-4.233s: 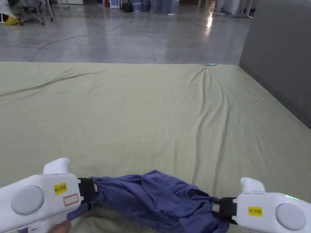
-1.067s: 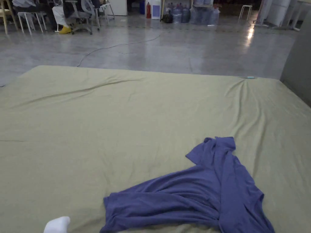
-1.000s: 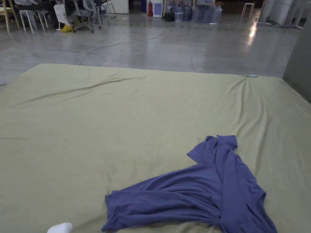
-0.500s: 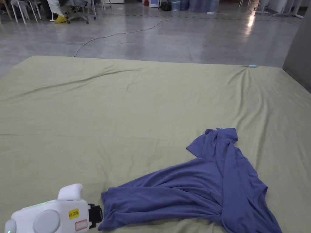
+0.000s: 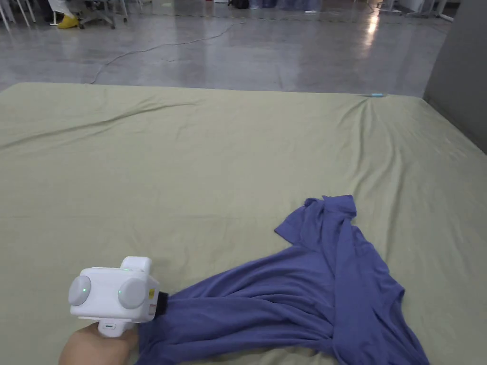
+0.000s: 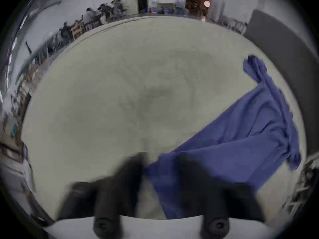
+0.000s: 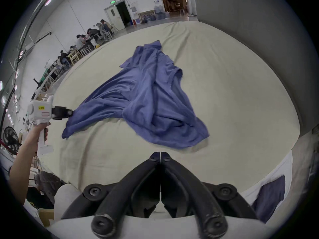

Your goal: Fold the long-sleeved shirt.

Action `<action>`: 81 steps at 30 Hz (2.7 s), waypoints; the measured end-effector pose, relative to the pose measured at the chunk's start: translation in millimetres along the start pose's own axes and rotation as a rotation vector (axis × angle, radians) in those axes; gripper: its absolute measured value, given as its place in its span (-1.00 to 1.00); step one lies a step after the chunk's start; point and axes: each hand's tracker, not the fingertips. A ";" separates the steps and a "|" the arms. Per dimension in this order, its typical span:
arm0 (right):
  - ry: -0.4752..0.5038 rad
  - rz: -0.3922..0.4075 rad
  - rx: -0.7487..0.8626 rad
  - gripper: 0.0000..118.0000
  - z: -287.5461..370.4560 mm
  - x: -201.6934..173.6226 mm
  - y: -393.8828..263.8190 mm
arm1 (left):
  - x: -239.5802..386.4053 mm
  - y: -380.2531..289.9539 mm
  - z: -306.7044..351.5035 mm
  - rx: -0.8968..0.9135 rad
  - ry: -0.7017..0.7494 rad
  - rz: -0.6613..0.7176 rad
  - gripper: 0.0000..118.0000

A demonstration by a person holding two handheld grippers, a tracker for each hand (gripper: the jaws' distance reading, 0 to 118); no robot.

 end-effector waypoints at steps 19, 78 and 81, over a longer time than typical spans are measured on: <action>-0.197 0.063 -0.149 -0.59 -95.0 19.9 46.8 | -17.5 0.6 94.5 0.235 -0.235 0.113 -1.00; 0.146 -0.133 0.024 -0.96 -44.1 8.8 329.2 | -84.7 183.0 79.0 0.205 -0.378 0.261 -1.00; 0.167 -0.195 -0.049 -0.96 -63.6 31.3 264.5 | -87.2 121.8 58.7 0.121 -0.395 0.271 -1.00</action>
